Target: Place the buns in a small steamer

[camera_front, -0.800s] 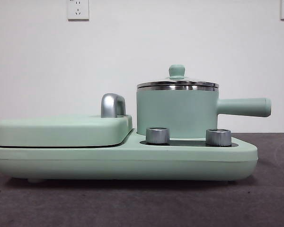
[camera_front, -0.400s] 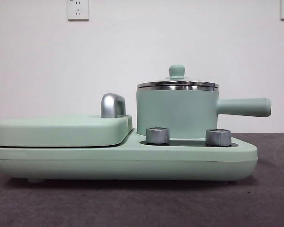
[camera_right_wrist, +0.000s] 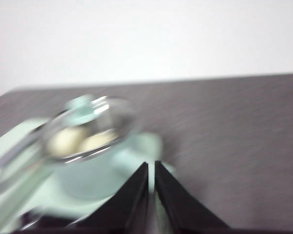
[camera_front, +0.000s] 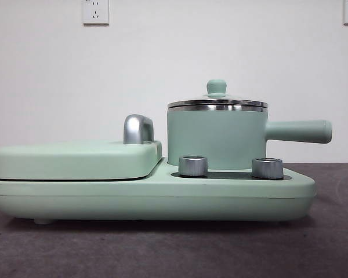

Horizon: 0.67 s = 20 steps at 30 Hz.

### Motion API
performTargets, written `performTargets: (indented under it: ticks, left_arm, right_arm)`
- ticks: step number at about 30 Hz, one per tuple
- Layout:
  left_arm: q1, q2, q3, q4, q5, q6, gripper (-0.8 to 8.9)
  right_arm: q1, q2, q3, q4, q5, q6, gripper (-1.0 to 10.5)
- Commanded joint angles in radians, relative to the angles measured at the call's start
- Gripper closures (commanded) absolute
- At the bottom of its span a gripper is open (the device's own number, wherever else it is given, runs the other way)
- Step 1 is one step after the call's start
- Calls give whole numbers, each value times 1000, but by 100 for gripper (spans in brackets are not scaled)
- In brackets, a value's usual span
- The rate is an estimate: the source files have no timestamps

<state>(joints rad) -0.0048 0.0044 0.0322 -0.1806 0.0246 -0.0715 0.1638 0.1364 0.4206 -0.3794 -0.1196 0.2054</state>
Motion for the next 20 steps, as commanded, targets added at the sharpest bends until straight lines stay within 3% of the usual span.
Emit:
performTargets:
  ticks: [1, 5, 8, 20]
  left_arm:
    - [0, -1, -19, -7, -3, 4, 807]
    - [0, -1, -19, -7, -3, 4, 807]
    - [0, -1, -19, -6, -3, 4, 807]
    - [0, -1, -19, -6, -3, 4, 807]
  right_arm:
    - [-102, -82, -150, 104, 35, -12, 929]
    - [-191, -133, -290, 125, 102, -42, 929]
    - [-212, -133, -346, 130, 93, -72, 929]
    - [-163, -133, -409, 204, 84, -195, 929]
